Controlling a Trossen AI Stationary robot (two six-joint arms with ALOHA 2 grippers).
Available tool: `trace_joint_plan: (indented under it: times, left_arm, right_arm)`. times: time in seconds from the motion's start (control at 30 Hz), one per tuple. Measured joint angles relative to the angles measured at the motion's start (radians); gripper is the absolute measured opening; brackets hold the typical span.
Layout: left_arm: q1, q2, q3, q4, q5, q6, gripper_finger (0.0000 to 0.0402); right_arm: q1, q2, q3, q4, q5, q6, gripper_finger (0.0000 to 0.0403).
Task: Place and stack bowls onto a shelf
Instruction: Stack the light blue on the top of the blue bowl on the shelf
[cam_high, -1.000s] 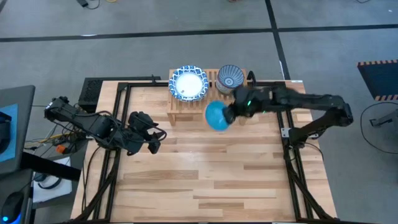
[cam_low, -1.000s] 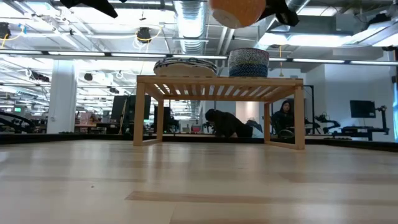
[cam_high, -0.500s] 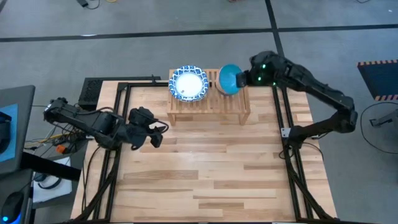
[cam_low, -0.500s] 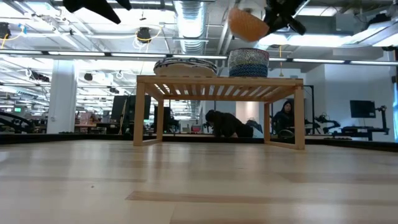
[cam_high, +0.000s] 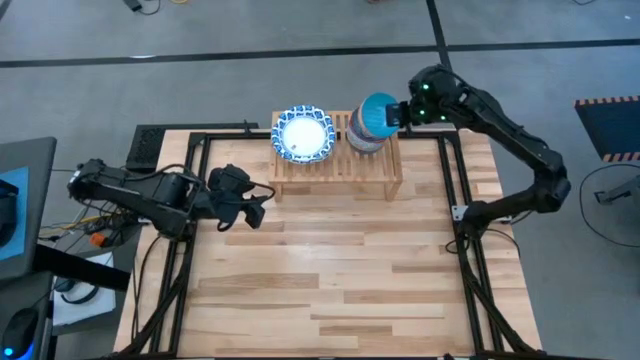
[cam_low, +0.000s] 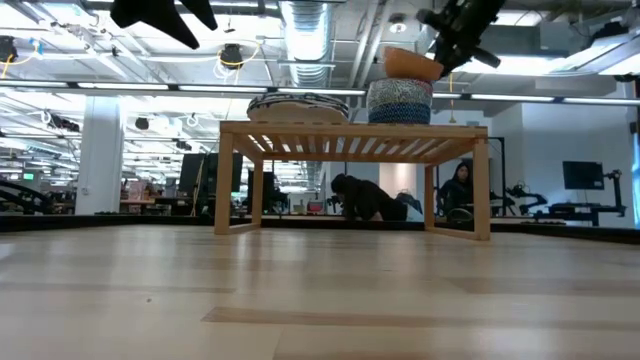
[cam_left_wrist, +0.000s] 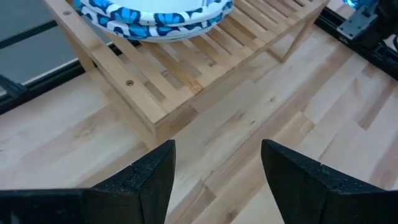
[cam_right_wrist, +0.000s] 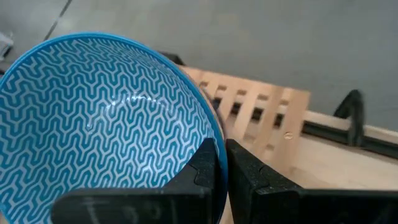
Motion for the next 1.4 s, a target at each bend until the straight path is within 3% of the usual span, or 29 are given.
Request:
trace_joint_plan:
  times: [0.33,0.63,1.03,1.4]
  left_arm:
    - [0.017,0.000,0.000,0.000,0.027,0.005,0.0221]
    - [0.017,0.000,0.000,0.000,0.046,0.006,0.0221]
    - [0.017,0.000,0.000,0.000,0.046,0.003,0.0221]
    - [0.017,0.000,0.000,0.002,0.046,-0.002,0.0221]
  right_arm:
    - [-0.006,0.078,0.000,0.004,-0.028,0.000,0.0052]
    - [-0.006,0.054,0.000,0.060,-0.031,-0.005,0.0082]
    - [-0.039,0.045,0.000,0.054,-0.051,-0.003,0.0173]
    - [-0.024,0.045,0.000,0.070,-0.032,-0.004,0.0167]
